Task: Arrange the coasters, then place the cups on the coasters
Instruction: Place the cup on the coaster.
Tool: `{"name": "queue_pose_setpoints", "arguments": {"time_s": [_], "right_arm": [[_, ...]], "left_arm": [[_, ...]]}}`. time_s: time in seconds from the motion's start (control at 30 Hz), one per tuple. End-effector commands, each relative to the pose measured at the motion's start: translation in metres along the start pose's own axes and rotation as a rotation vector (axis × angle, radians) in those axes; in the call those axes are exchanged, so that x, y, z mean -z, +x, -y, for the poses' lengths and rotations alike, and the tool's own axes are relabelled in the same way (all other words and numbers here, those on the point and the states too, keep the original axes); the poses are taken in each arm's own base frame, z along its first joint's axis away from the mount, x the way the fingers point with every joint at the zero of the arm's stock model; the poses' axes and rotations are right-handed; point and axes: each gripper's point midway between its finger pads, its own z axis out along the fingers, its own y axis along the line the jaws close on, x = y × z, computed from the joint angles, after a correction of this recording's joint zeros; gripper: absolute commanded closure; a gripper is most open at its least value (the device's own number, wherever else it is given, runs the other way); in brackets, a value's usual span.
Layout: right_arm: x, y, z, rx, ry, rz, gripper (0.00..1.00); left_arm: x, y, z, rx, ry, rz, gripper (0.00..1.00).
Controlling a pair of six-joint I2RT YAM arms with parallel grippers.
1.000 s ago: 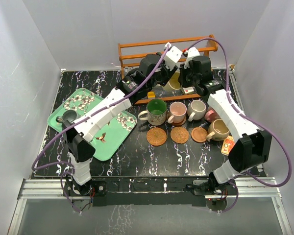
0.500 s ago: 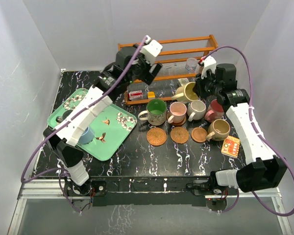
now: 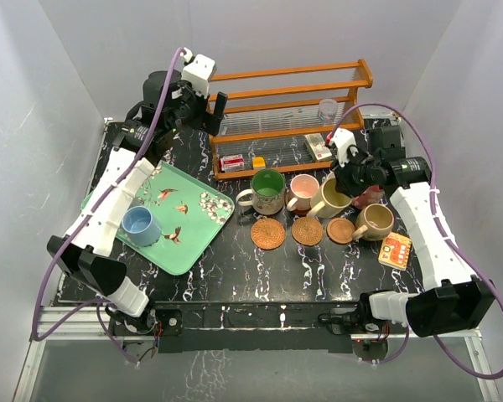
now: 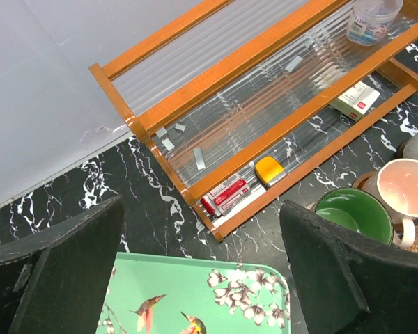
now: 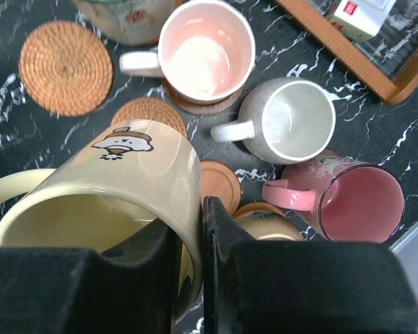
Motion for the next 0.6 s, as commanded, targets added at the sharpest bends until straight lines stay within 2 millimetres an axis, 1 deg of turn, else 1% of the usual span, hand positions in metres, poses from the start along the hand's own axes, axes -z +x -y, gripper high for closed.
{"name": "queue_pose_setpoints", "arguments": {"time_s": [0.0,0.07,0.2,0.33,0.57], "right_arm": [[-0.002,0.010,0.002,0.140,-0.035,-0.041,1.00],[-0.012,0.021,0.002,0.157,-0.062,-0.083,1.00],[-0.029,0.031,0.002,0.198,-0.106,-0.108,1.00],[-0.045,0.043,0.006,0.228,-0.129,-0.144,1.00],[-0.062,0.063,0.014,0.279,-0.159,-0.209,1.00]], "left_arm": [[0.020,-0.009,-0.002,0.034,0.034,0.039,0.08],[0.021,-0.008,-0.003,0.042,0.040,0.039,0.08],[0.023,-0.005,-0.004,0.047,0.060,0.039,0.06],[0.024,-0.001,-0.005,0.054,0.075,0.038,0.04],[0.028,0.000,-0.007,0.065,0.095,0.043,0.01]]}}
